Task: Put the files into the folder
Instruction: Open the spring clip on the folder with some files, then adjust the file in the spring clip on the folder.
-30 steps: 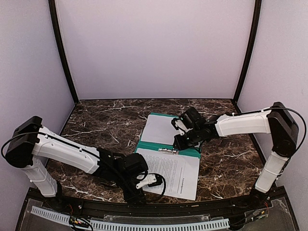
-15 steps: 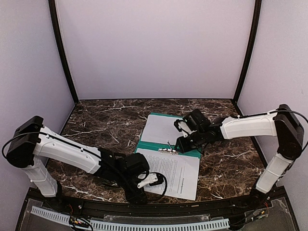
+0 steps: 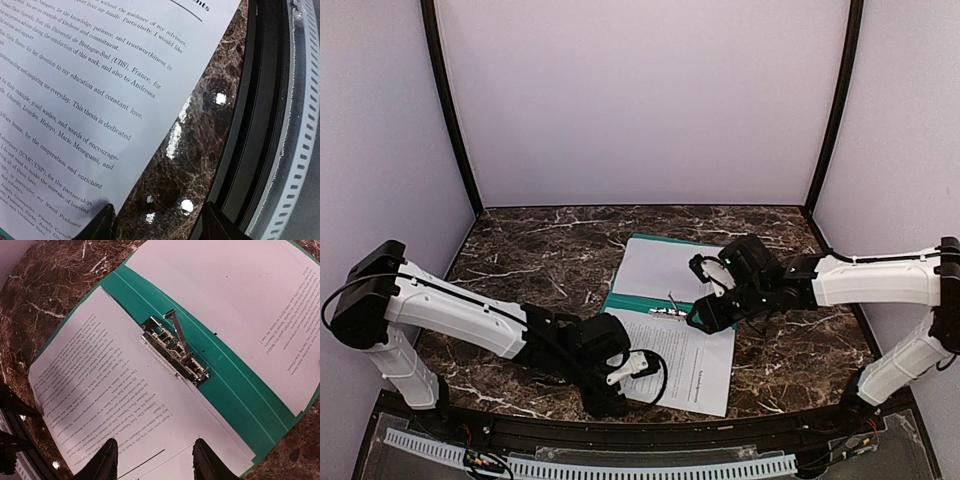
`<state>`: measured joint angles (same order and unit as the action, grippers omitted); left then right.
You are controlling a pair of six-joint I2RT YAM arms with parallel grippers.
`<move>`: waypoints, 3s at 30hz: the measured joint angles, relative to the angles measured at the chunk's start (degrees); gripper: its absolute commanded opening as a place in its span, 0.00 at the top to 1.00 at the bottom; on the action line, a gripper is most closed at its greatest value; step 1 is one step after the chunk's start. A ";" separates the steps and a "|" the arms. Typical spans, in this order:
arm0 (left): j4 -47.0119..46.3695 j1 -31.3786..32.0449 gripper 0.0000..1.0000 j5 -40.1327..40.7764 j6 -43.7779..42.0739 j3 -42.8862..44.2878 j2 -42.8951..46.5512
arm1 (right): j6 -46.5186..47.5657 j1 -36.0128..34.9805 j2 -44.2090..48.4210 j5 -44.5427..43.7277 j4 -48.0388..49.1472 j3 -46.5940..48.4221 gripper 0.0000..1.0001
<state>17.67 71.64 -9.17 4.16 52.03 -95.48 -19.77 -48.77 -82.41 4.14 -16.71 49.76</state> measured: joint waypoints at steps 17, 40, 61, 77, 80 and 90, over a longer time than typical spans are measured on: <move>-2.56 0.00 0.35 2.27 0.76 -2.38 10.58 | -4.92 -8.98 -8.41 -14.84 -7.02 9.77 0.28; -2.69 -1.31 0.27 7.76 2.08 -4.52 15.21 | -9.14 -4.13 -31.30 -27.30 -17.62 34.73 0.28; -2.64 -1.33 0.26 7.10 2.05 -4.59 13.40 | -15.10 -0.07 -18.23 -26.93 -16.06 17.14 0.28; -2.73 -1.33 0.19 6.84 2.71 -6.25 13.44 | -9.62 -14.34 -1.07 -20.52 -9.16 5.33 0.21; -2.91 -1.33 0.17 8.63 4.20 -7.93 14.12 | -9.70 -21.66 -3.04 -20.90 -10.51 5.53 0.18; -2.14 -6.51 0.16 18.58 13.88 -13.11 23.67 | -7.76 -35.47 -19.43 -22.38 -15.02 14.01 0.17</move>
<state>15.53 65.12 9.41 18.04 38.92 -71.81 -27.53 -84.25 -101.84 -18.24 -31.73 63.77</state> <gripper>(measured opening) 0.840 0.837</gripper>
